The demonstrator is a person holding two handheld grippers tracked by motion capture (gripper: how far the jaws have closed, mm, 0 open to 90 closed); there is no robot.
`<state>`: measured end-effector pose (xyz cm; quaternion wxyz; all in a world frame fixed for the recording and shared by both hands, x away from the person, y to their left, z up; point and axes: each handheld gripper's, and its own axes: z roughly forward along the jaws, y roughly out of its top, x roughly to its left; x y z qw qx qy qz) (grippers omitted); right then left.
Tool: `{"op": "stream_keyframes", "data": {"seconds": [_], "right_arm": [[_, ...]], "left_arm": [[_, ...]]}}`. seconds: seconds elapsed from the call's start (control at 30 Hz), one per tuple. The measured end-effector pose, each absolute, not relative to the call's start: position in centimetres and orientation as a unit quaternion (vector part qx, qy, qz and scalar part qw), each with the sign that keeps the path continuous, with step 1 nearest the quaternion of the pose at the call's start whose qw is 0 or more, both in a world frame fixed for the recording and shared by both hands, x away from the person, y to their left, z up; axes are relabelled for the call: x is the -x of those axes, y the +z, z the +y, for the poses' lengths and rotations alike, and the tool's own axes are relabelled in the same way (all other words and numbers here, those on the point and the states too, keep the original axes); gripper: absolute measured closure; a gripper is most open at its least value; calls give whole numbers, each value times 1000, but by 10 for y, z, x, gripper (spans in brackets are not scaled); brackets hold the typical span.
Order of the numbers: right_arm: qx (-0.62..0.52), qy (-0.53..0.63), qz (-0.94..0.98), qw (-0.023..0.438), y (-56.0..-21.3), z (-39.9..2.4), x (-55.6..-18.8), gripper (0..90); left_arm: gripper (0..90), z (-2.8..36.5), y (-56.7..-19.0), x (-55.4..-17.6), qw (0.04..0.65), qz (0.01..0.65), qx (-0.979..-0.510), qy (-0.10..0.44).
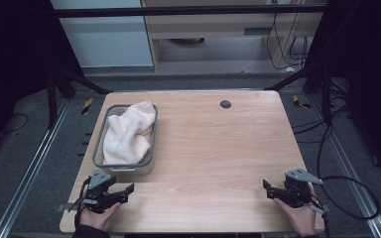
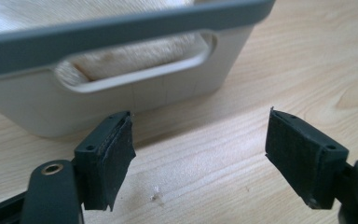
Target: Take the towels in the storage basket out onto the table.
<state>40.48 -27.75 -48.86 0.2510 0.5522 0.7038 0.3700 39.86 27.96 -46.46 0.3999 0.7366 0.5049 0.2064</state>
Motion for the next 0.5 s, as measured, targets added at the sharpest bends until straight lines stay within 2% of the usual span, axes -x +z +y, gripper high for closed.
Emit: {"op": "stream_keyframes", "data": {"seconds": [0.5], "right_arm": [[-536, 366, 718, 252, -488, -267, -403, 119]], "left_arm": [[291, 288, -439, -393, 445, 523, -691, 225]]}}
